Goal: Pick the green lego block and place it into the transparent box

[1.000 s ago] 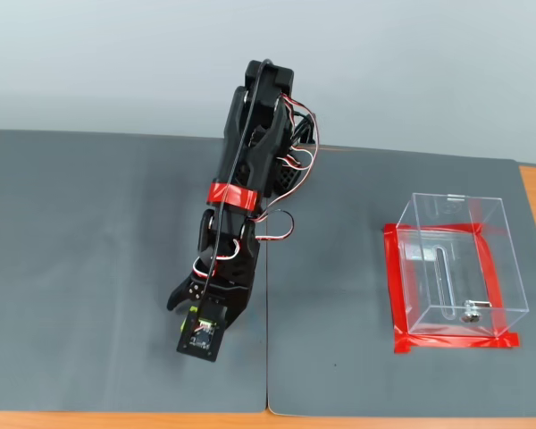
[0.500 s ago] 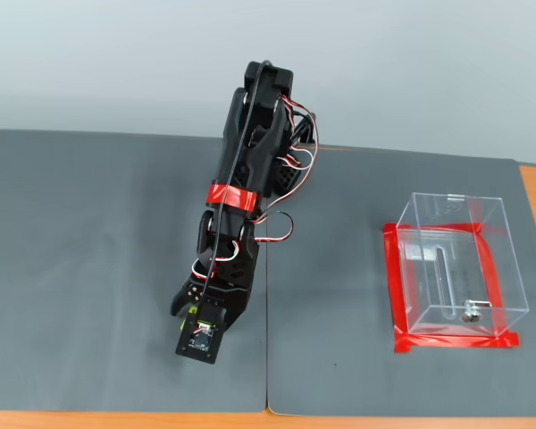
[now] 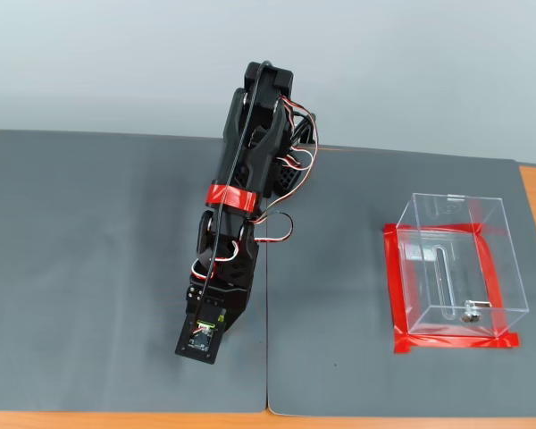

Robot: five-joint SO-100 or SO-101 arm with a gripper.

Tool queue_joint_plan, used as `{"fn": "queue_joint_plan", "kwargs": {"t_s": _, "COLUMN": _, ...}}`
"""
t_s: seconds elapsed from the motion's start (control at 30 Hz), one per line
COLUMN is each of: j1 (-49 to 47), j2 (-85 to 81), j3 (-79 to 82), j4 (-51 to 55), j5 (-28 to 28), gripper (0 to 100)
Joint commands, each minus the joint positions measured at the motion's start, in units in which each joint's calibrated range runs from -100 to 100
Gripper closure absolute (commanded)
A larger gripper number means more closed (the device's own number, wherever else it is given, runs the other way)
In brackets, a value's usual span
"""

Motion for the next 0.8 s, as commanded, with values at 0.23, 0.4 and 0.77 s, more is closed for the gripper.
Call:
{"fn": "queue_joint_plan", "kwargs": {"t_s": 0.23, "j1": 1.44, "j2": -10.91, "j3": -1.77, "j4": -0.05, "j5": 0.12, "gripper": 90}}
{"fn": "queue_joint_plan", "kwargs": {"t_s": 0.4, "j1": 2.64, "j2": -15.23, "j3": -1.77, "j4": -0.05, "j5": -0.19, "gripper": 90}}
{"fn": "queue_joint_plan", "kwargs": {"t_s": 0.77, "j1": 3.01, "j2": -23.88, "j3": -2.76, "j4": 5.68, "j5": -0.35, "gripper": 90}}
